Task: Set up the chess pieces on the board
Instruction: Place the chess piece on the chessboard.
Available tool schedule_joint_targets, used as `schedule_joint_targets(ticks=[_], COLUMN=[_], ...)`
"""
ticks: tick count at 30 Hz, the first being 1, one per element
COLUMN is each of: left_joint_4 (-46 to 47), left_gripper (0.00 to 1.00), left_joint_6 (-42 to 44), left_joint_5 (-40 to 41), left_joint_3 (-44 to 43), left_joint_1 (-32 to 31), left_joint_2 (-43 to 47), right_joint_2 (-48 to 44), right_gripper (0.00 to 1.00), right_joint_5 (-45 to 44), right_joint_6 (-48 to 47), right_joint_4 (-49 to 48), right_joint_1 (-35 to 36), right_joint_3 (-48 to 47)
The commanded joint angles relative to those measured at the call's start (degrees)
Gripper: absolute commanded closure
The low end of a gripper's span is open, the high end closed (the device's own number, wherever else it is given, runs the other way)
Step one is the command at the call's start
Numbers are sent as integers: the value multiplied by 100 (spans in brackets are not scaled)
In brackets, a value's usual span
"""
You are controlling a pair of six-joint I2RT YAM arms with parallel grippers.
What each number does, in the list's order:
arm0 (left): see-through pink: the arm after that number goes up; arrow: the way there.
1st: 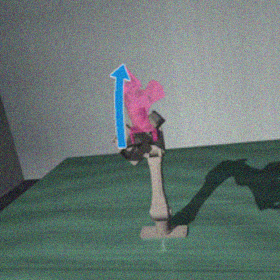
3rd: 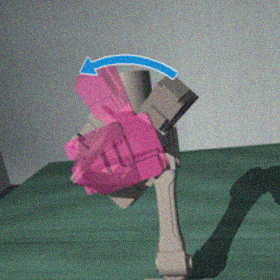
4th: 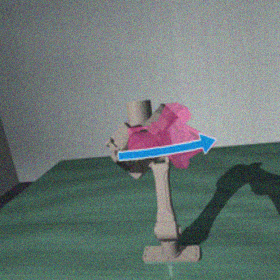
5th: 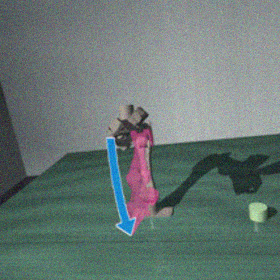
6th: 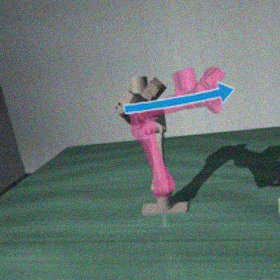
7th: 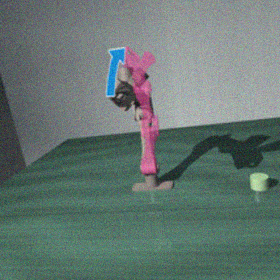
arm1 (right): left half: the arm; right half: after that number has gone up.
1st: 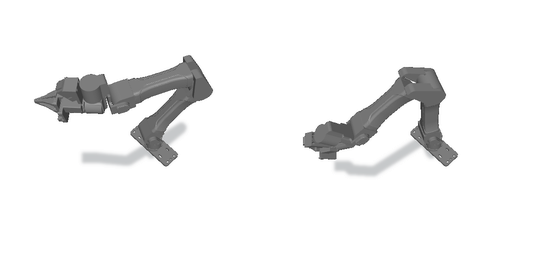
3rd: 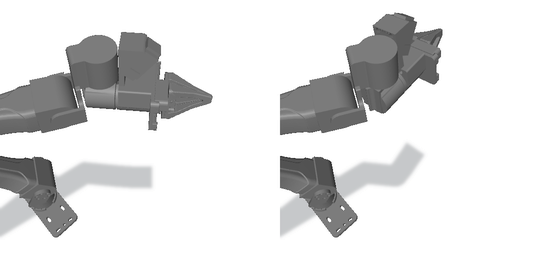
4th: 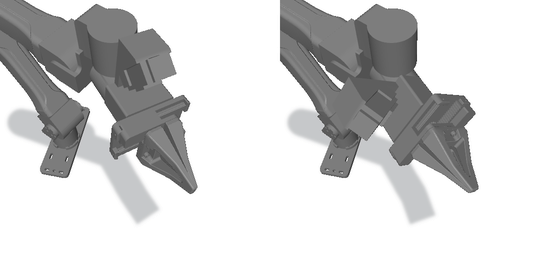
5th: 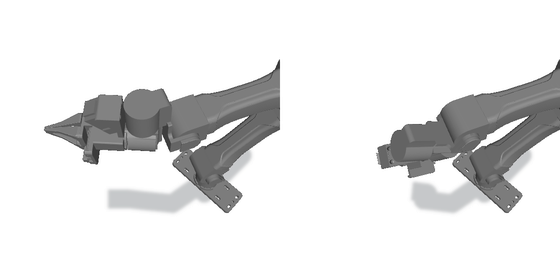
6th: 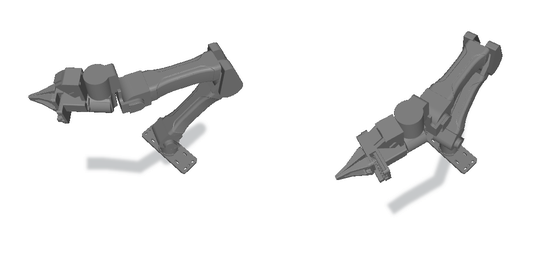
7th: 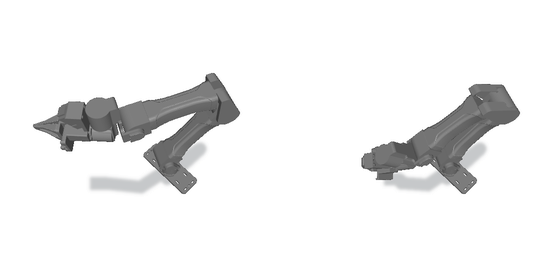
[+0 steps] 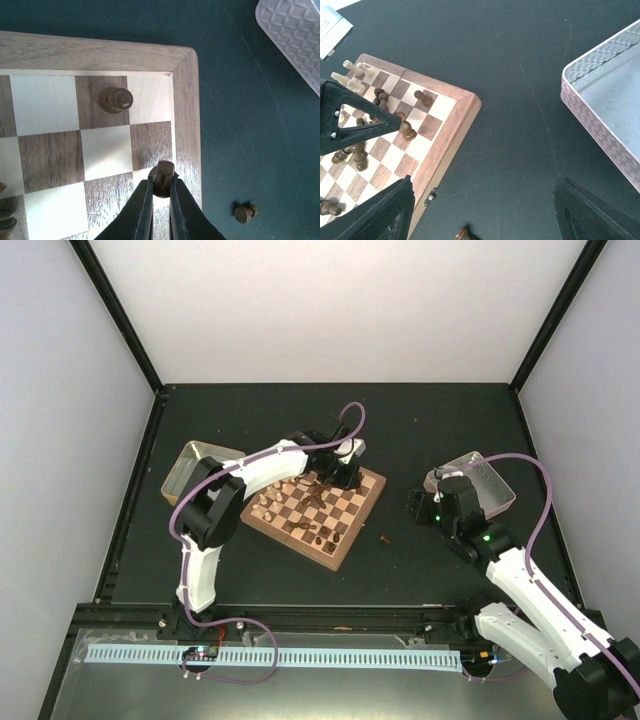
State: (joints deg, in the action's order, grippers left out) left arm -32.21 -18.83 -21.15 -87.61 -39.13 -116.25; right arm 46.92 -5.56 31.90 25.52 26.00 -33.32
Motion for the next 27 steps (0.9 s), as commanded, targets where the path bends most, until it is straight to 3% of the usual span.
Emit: schedule_joint_targets(ticks=[1, 15, 27], left_joint_4=[-6, -484, -848], left_gripper=[97, 92, 80], left_joint_6=[-429, -782, -782], left_joint_5=[113, 413, 426], left_joint_3=[-331, -933, -1136], left_joint_1=[-42, -84, -99], left_joint_2=[-152, -528, -614], right_joint_2=[-33, -103, -147], right_gripper=[22, 21, 20], right_joint_5=[-198, -309, -400], right_joint_6=[-15, -96, -174], right_joint_4=[140, 293, 328], right_joint_1=[-33, -34, -31], right_joint_3=[-216, -302, -357])
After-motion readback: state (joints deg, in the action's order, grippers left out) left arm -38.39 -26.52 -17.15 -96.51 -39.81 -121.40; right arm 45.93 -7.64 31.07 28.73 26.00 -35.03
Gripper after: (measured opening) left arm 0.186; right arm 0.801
